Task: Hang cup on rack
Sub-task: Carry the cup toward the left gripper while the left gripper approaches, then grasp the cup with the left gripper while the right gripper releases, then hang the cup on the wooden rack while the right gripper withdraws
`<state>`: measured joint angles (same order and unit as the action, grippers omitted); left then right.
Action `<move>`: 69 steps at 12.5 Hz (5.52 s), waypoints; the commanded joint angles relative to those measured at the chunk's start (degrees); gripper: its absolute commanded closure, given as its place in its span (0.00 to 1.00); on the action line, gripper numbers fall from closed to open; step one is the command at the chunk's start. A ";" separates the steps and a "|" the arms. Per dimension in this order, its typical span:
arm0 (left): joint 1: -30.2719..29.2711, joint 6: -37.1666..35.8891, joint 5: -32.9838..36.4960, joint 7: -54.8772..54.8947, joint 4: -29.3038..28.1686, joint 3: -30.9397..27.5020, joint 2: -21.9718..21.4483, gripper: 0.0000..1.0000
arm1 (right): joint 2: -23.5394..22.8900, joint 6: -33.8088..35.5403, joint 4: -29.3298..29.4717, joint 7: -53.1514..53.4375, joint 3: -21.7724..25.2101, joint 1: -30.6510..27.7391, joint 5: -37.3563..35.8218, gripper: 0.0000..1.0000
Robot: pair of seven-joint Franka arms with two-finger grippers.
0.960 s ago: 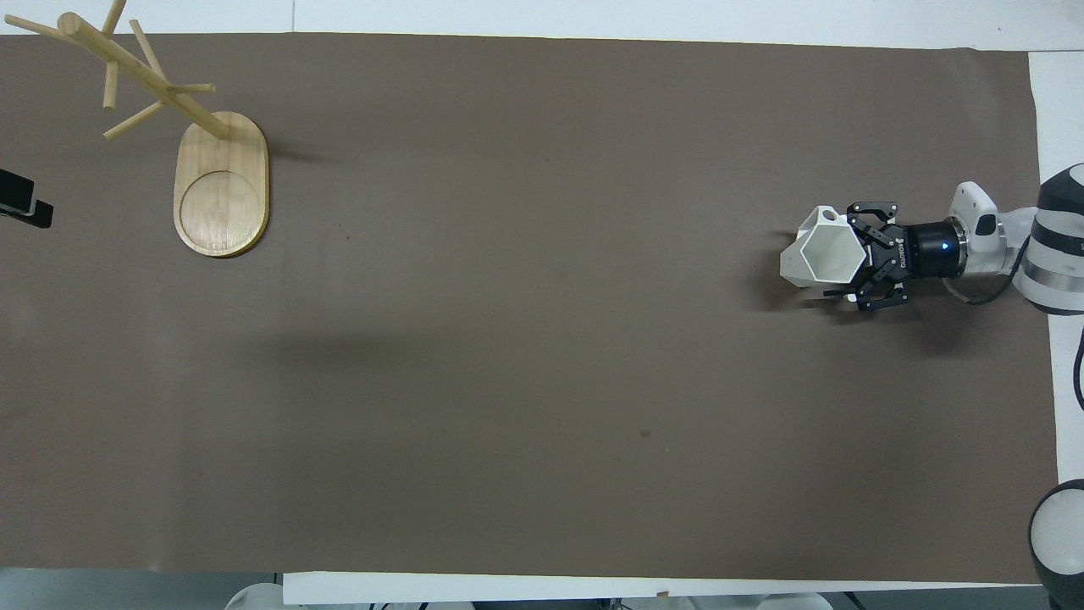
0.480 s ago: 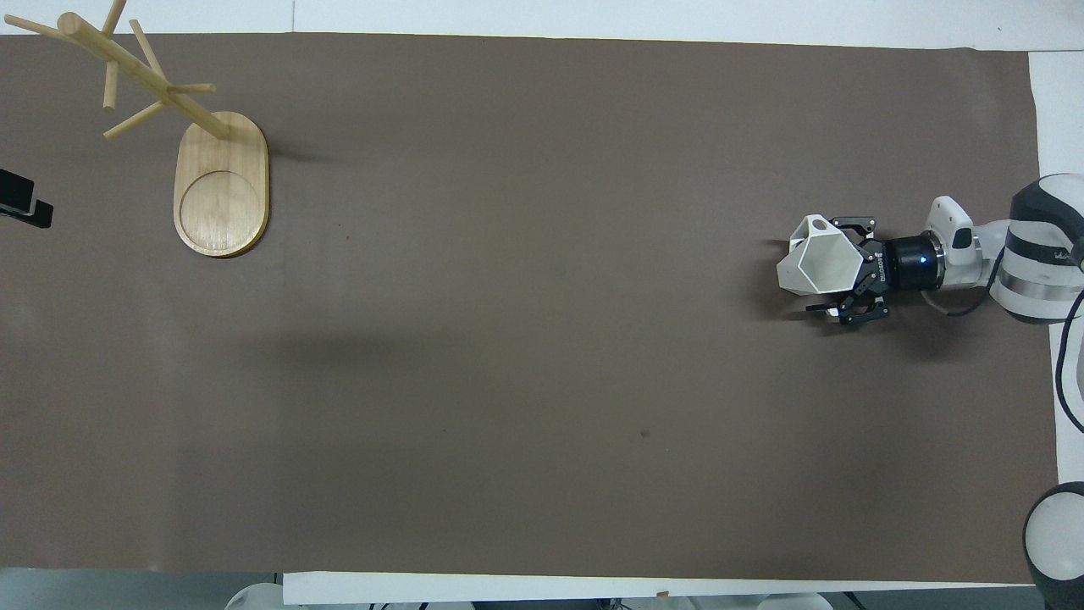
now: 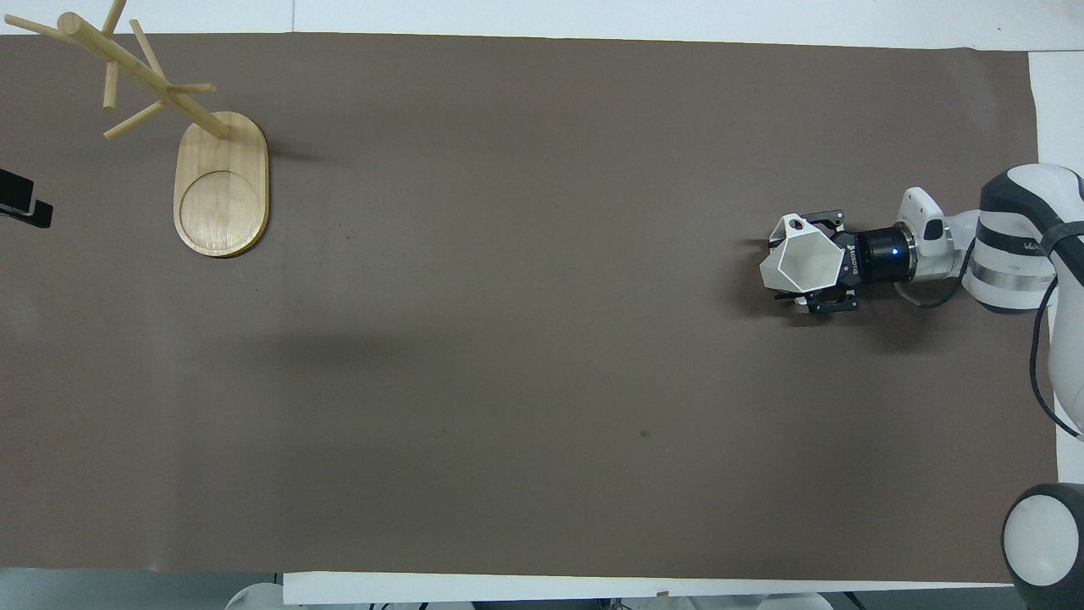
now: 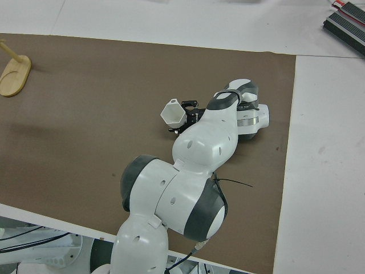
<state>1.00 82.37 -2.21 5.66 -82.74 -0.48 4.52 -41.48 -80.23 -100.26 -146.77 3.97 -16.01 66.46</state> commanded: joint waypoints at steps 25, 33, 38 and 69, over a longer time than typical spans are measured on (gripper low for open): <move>30.90 17.40 0.02 -60.59 -6.82 0.31 7.96 0.00 | 11.68 -41.33 -1.43 17.84 -0.10 49.58 44.37 0.78; 31.78 26.87 -0.69 -65.34 -16.75 0.57 4.27 1.00 | 11.68 -41.59 -1.43 17.84 -0.10 49.50 44.28 0.78; 31.78 27.14 -0.78 -65.69 -16.67 0.57 4.27 1.00 | 11.68 -41.50 -1.43 17.66 -0.01 49.32 44.20 0.75; 9.99 98.33 2.92 -51.19 -49.54 0.13 0.49 1.00 | 43.24 -9.87 5.59 88.37 -3.00 13.11 -55.19 0.01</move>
<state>12.16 179.48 -0.55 -46.00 -133.08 -0.95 4.02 1.92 -90.41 -96.23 -64.41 2.13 -2.55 15.09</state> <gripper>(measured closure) 0.965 0.004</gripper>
